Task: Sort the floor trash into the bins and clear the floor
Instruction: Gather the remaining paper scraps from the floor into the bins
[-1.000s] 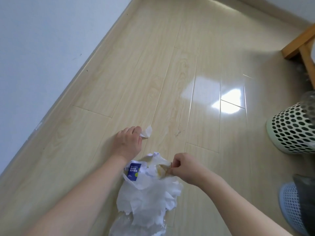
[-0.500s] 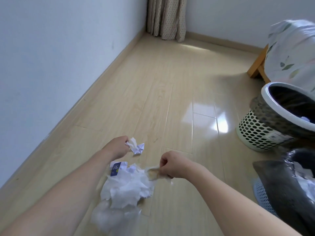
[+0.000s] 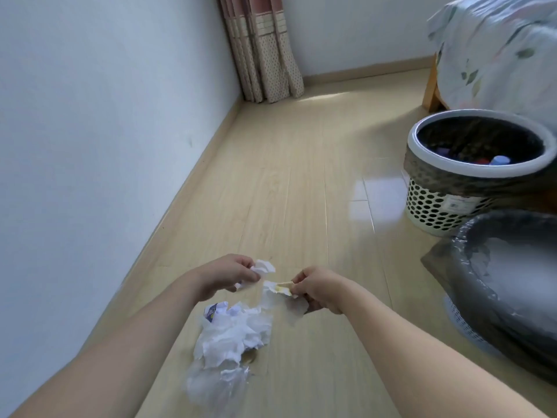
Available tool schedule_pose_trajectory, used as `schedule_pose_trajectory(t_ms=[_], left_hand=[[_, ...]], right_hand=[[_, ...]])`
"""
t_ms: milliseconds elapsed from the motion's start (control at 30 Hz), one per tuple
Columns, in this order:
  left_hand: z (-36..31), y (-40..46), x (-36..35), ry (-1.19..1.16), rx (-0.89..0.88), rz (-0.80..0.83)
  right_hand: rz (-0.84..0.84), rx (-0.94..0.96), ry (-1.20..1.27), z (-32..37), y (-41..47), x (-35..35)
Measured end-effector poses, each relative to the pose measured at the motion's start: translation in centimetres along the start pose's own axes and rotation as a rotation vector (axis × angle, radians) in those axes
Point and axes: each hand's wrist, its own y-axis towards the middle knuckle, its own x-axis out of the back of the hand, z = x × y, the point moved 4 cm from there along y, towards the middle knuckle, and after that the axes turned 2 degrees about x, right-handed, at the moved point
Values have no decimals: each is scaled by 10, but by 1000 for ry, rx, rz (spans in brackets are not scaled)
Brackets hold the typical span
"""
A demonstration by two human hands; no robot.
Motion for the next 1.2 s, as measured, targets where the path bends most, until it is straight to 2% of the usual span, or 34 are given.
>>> schedule_pose_trajectory(t_ms=[67, 133, 300, 500, 633, 767, 867, 1033, 1100, 1200], left_hand=[[-1, -4, -11, -148, 34, 106], [1, -3, -16, -187, 63, 151], [9, 8, -9, -301, 47, 54], [8, 10, -10, -210, 2, 47], [-38, 10, -12, -162, -86, 71], [-121, 16, -34, -87, -197, 73], [-196, 24, -78, -29, -299, 105], [-301, 39, -194, 78, -443, 173], [-321, 46, -244, 171, -471, 179], [-323, 59, -304, 439, -484, 181]], right_hand=[[13, 28, 44, 12, 0, -4], [9, 61, 62, 25, 1, -6], [-43, 78, 39, 30, 9, -8], [-88, 45, -28, 29, 11, -5], [-117, 76, -66, 52, -6, 33], [-223, 140, -56, 74, -47, 110], [-367, 171, -78, 69, -94, 182], [-648, 107, -19, 4, -167, 291], [-730, 42, -13, -31, -186, 316], [-769, -94, -182, -77, -197, 337]])
